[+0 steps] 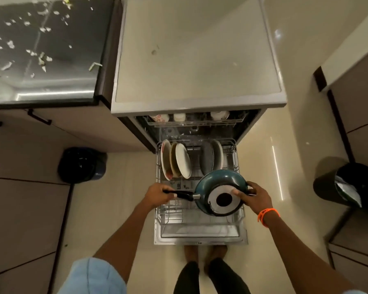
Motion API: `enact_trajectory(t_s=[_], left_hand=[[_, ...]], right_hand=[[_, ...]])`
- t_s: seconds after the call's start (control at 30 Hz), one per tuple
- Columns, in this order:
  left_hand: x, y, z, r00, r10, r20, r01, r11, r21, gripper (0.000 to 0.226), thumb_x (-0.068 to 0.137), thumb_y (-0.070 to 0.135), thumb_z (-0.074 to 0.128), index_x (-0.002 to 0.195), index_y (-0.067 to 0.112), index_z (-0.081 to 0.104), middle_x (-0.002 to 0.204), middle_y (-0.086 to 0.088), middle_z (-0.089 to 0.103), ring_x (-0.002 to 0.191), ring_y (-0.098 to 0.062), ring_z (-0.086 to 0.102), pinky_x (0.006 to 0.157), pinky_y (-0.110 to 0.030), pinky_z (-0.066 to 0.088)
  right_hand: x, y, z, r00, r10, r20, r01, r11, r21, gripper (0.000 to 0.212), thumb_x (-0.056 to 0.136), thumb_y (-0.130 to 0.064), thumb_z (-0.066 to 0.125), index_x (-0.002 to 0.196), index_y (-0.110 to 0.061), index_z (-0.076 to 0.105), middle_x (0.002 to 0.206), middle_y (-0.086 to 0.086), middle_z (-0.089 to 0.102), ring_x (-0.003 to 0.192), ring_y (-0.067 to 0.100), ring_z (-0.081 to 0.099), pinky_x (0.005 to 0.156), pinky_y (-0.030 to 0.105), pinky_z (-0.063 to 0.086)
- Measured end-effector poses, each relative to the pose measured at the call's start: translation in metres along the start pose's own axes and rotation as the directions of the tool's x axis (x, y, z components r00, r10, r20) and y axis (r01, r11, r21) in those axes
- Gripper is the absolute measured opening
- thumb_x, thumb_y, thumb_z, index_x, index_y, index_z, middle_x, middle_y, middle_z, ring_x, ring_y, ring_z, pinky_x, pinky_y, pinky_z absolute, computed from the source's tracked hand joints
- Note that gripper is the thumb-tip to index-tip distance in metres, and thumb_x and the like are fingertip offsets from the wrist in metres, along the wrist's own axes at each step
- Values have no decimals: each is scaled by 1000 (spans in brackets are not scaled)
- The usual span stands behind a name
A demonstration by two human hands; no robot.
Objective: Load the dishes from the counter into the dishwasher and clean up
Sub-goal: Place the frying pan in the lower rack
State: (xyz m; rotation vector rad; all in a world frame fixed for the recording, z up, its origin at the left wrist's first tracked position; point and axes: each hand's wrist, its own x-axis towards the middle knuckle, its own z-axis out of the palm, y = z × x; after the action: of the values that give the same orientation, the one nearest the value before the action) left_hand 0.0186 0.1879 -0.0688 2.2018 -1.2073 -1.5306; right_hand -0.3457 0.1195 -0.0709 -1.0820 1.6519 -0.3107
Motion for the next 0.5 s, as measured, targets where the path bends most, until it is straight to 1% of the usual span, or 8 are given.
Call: enact_trajectory(t_s=[0.07,0.13,0.2,0.27,0.3,0.4,0.5], left_hand=[[14,-11,14,997,-10,-74,9,1000,-10,11,82,19,84,92,20,80,66,4,70,56,-6,61,56,-12,46],[41,-37,32,989,-12,-145,8,1000,-27,16,81,18,85,97,16,81,70,1,71,60,-9,62,55,-6,43],[65,-70,51,979,-3,-205,5,1000,12,15,81,19,85,97,17,82,76,1,73,66,-9,63,61,-4,40],[82,-102,71,970,-11,-241,15,1000,14,16,82,18,84,98,18,82,82,0,76,71,-11,65,65,-6,41],[91,-118,82,972,-19,-233,24,1000,17,16,82,18,84,98,19,82,82,1,76,71,-12,66,65,-8,42],[115,-161,118,983,-13,-182,29,996,86,14,85,21,81,99,23,82,78,2,73,71,-16,66,69,-26,51],[133,-201,148,996,-4,-92,21,983,182,20,89,9,72,103,21,80,84,-3,73,76,-18,64,74,-28,52]], right_hand=[[8,10,8,1000,11,-25,-10,1000,4,72,66,-50,88,129,-30,59,107,1,70,93,16,68,81,29,55],[32,28,29,999,26,-36,-26,1000,-4,75,64,-51,88,129,-30,59,110,0,69,96,17,68,86,31,54],[58,47,52,999,29,-28,-30,999,-11,78,63,-48,90,131,-28,58,111,-1,68,100,19,68,92,35,54],[77,68,72,999,37,-13,-37,999,-21,79,65,-42,91,134,-26,58,112,-2,68,102,20,68,94,35,54],[86,82,80,999,45,-10,-45,999,-22,78,65,-40,91,135,-25,58,114,-1,68,102,20,68,95,35,54],[104,124,96,997,69,-21,-70,997,-29,77,66,-38,91,134,-25,58,117,0,69,102,20,68,95,37,55],[120,173,109,996,91,16,-91,995,-33,74,63,-34,93,130,-31,61,115,-4,70,103,17,69,94,40,56]])
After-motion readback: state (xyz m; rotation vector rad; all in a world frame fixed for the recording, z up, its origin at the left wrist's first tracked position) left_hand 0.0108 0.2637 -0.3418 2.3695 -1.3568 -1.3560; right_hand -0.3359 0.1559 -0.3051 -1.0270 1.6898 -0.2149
